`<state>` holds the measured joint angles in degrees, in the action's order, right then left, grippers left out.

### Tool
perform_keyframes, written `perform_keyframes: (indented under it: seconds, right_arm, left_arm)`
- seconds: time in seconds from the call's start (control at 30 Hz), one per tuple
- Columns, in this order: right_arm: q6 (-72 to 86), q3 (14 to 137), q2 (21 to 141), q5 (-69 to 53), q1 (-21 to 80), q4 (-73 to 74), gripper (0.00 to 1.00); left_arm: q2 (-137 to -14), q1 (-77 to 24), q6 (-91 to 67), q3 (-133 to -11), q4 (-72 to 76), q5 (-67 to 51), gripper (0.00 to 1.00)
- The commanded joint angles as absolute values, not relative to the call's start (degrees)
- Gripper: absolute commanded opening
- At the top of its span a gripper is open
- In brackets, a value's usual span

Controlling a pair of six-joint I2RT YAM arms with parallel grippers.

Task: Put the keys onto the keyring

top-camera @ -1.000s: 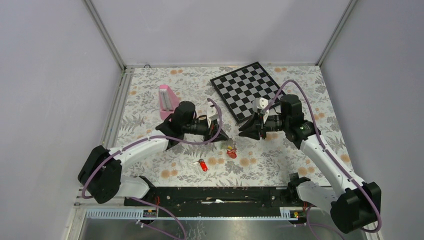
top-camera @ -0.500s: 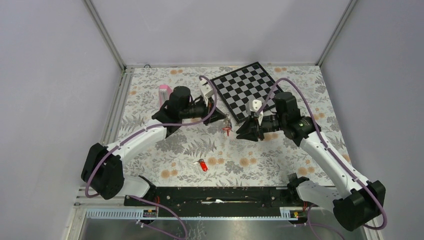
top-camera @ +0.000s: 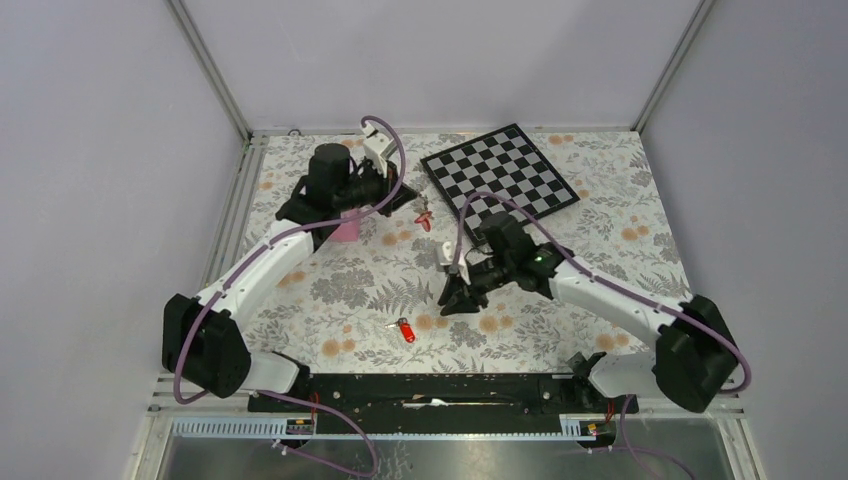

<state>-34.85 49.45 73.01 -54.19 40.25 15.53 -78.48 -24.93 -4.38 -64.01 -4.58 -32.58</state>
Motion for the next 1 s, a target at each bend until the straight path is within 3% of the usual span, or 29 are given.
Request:
perform_keyframes:
  seconds: [0.0,0.4,0.7,0.97]
  right_arm:
    - [-38.04,49.52,79.52,-47.86,47.02,9.12,0.33]
    - [-34.54,58.74,96.83,-37.61,54.74,5.26,0.33]
    - [-34.34,64.55,103.32,-35.34,56.34,8.61,0.41]
    - [-34.49,64.49,105.45,-34.06,57.89,8.71,0.42]
  left_arm:
    - [-76.26,-22.95,-2.04,-68.6,-5.92,-28.89,0.0]
    - [-76.04,-21.09,-0.79,-70.5,-9.5,-28.12,0.0]
    - [-75.83,-21.09,-0.94,-70.16,-9.39,-29.03,0.0]
    - [-75.61,-21.09,-1.54,-69.55,-8.87,-29.89,0.0]
